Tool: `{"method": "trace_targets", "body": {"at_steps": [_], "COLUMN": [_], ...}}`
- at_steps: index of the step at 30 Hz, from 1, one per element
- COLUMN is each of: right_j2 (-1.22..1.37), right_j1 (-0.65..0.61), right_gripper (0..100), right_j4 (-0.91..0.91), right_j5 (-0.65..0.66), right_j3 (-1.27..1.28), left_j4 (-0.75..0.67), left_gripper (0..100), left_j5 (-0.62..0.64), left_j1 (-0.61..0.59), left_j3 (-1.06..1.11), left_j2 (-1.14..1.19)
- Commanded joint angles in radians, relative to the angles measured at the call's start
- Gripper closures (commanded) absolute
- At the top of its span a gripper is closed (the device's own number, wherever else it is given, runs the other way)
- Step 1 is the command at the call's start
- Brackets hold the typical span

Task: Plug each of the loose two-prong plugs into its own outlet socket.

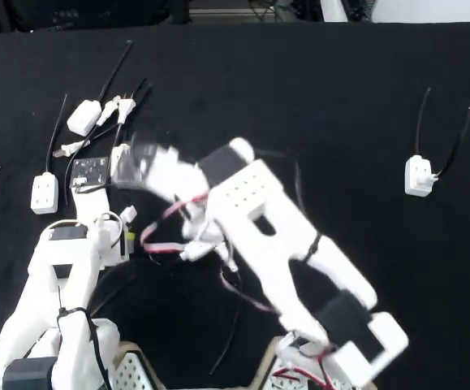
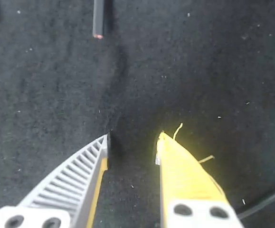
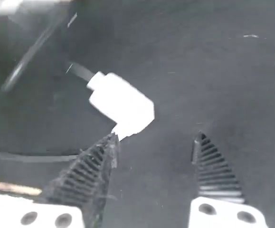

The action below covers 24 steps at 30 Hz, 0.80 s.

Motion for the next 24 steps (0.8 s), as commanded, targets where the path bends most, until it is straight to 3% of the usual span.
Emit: {"method": "trace_targets", "body": {"at_steps": [1,7,11,17,21,24], "right_j2": [-0.168,-0.189,-0.124,-0.001,0.059,0.097], "right_j1": [-0.074,-0.109,-0.109,-0.104,-0.089,-0.031], "right_gripper": [77.5,77.3,71.8,72.0,75.8,87.6], "right_j4": [-0.140,-0.296,-0.321,-0.339,-0.391,-0.485], "right_j5": [0.169,0.235,0.239,0.411,0.457,0.450], "right_j3": [0.240,0.397,0.394,0.392,0.392,0.392], "left_j4": [-0.008,-0.008,-0.008,-0.008,-0.008,-0.008], "left_gripper": [83,83,83,83,83,83], "left_j5": [-0.005,0.006,0.074,0.110,0.112,0.112], "left_j1": [-0.021,-0.108,-0.176,-0.243,-0.242,-0.242], "left_j3": [-0.018,-0.028,-0.044,-0.064,-0.064,-0.064], "left_j2": [-0.017,-0.018,-0.018,-0.017,-0.017,-0.017]}}
